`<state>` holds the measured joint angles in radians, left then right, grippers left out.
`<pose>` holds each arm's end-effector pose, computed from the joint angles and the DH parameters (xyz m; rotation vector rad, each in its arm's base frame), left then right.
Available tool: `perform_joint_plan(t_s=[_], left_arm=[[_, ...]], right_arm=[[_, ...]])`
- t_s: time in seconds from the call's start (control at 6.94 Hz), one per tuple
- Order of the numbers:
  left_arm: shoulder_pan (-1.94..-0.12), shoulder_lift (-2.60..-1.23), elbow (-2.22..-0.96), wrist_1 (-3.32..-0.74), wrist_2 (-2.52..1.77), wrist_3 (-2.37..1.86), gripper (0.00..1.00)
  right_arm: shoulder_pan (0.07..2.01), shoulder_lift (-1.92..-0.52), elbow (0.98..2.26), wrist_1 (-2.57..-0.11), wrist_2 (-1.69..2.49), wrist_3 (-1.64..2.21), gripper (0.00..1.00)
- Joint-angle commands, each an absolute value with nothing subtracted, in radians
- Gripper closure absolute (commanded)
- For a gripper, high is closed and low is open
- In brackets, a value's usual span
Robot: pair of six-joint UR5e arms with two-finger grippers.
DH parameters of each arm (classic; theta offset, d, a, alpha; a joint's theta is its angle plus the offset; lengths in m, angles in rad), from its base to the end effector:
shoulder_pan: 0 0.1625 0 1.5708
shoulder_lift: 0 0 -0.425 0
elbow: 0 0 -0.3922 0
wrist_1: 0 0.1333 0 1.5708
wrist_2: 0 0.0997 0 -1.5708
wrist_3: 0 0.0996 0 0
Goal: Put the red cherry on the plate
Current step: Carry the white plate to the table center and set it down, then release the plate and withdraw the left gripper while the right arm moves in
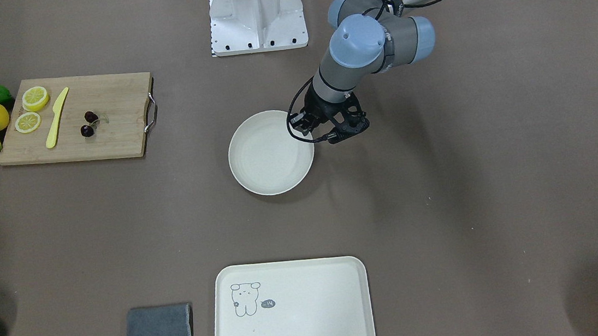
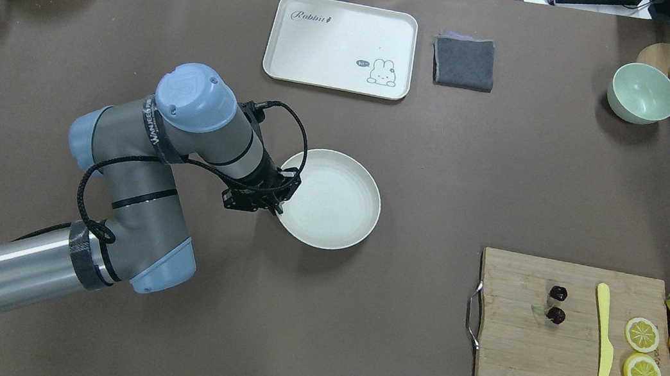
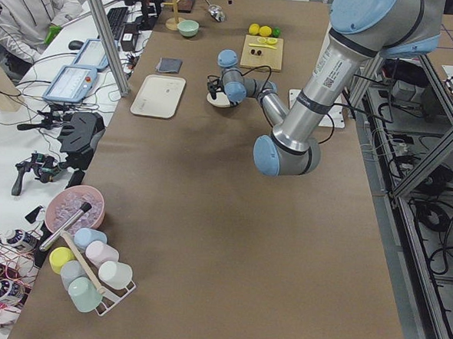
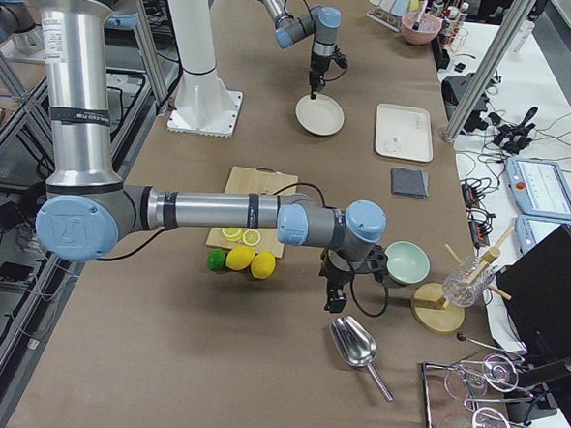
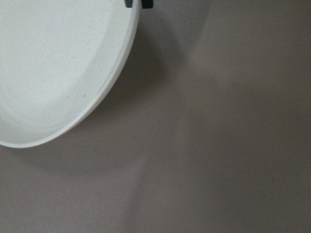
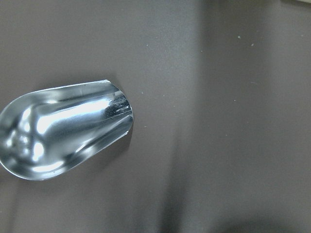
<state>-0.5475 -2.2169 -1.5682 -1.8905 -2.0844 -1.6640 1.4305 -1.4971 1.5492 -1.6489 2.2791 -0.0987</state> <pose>0.5519 -0.4353 0.2342 -0.2494 1.0260 -0.3333 -0.0050 -0.5251 0.6441 -0.0397 -0.7091 -0.2197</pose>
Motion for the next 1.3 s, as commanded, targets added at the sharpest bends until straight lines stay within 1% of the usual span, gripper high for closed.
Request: perform_joint_plan(t_s=[0.0, 0.14, 0.29, 0.43, 0.58, 0.72, 0.86, 1.01, 1.15], left_arm=[[-0.537, -2.214, -1.572, -1.908, -2.051, -1.646, 0.02], [-0.561, -2.176, -1.588, -1.908, -2.057, -1.613, 0.02], [-0.605, -2.124, -1.633, -1.893, -2.071, -1.539, 0.02], [-0.677, -2.056, -1.666, -1.887, -2.133, -1.447, 0.02], [-0.778, -2.010, -1.673, -1.884, -2.208, -1.339, 0.02], [-0.858, -1.950, -1.672, -1.884, -2.268, -1.221, 0.02], [-0.903, -1.895, -1.671, -1.884, -2.287, -1.107, 0.02], [-0.926, -1.869, -1.667, -1.884, -2.287, -1.039, 0.02], [-0.927, -1.852, -1.667, -1.887, -2.287, -1.035, 0.02]], right_arm=[[1.431, -1.500, 1.542, -1.649, 2.349, -0.100, 0.00], [1.431, -1.500, 1.551, -1.648, 2.361, -0.098, 0.00], [1.430, -1.496, 1.554, -1.647, 2.359, -0.048, 0.00], [1.421, -1.494, 1.558, -1.646, 2.373, -0.004, 0.00], [1.419, -1.480, 1.565, -1.647, 2.435, -0.002, 0.00], [1.413, -1.474, 1.603, -1.647, 2.485, 0.000, 0.00], [1.405, -1.471, 1.630, -1.657, 2.541, 0.003, 0.00], [1.391, -1.473, 1.634, -1.646, 2.659, 0.126, 0.00], [1.325, -1.470, 1.685, -1.646, 2.672, 0.215, 0.00]])
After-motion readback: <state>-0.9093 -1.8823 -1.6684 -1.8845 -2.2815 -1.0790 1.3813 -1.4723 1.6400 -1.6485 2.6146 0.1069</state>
